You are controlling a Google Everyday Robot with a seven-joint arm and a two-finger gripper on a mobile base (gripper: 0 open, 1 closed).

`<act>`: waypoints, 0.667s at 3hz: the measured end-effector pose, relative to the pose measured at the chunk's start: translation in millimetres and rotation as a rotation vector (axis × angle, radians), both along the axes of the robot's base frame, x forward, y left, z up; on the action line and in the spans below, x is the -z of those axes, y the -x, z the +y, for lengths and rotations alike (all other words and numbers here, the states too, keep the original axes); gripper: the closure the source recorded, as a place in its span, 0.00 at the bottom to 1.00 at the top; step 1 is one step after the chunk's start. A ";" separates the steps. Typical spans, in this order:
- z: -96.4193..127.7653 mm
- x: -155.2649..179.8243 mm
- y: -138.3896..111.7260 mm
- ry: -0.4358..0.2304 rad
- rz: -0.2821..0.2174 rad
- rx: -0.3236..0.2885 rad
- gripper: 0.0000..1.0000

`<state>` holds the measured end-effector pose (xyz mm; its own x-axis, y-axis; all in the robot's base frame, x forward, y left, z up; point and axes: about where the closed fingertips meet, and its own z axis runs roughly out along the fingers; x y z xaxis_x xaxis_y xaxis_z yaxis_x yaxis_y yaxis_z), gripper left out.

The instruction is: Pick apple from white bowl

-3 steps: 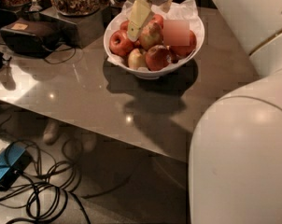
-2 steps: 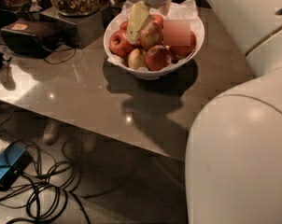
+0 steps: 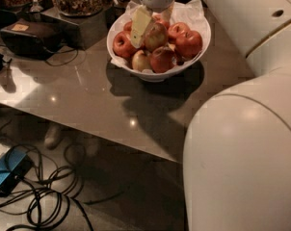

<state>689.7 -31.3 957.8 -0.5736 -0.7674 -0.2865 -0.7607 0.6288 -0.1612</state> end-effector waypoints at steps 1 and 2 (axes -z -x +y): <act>-2.7 6.2 -5.7 0.007 0.007 0.016 0.26; -8.4 14.1 -10.4 0.023 0.016 0.038 0.27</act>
Offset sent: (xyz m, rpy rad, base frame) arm 0.0025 -0.0247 -0.0200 -0.0656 0.0709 -0.0707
